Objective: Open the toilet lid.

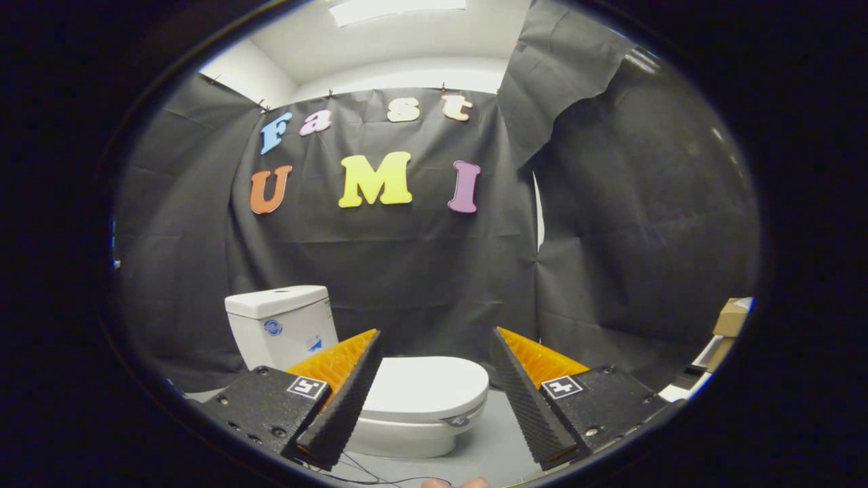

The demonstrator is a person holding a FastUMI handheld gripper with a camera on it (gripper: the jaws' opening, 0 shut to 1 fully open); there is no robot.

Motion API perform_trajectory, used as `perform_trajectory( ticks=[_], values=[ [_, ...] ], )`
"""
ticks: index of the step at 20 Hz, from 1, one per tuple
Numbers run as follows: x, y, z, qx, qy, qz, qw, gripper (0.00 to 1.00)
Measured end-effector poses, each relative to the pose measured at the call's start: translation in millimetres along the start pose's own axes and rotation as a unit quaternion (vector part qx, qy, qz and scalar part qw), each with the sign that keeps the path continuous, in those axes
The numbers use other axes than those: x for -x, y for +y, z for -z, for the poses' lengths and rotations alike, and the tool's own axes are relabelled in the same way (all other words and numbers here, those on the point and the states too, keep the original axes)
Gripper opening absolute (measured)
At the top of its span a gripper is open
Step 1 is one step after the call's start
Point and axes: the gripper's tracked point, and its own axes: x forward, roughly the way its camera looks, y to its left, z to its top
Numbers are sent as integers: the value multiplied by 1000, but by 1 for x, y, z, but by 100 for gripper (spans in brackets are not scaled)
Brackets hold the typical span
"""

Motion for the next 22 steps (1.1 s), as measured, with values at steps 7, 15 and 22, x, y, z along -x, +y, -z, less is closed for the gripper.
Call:
perform_trajectory(
  ticks=[7,15,22],
  values=[
    [-7,0,19,-8,26,6,1000,100],
    [-25,-20,49,-28,80,36,996,100],
    [-43,-16,99,-77,162,32,983,100]
  ],
)
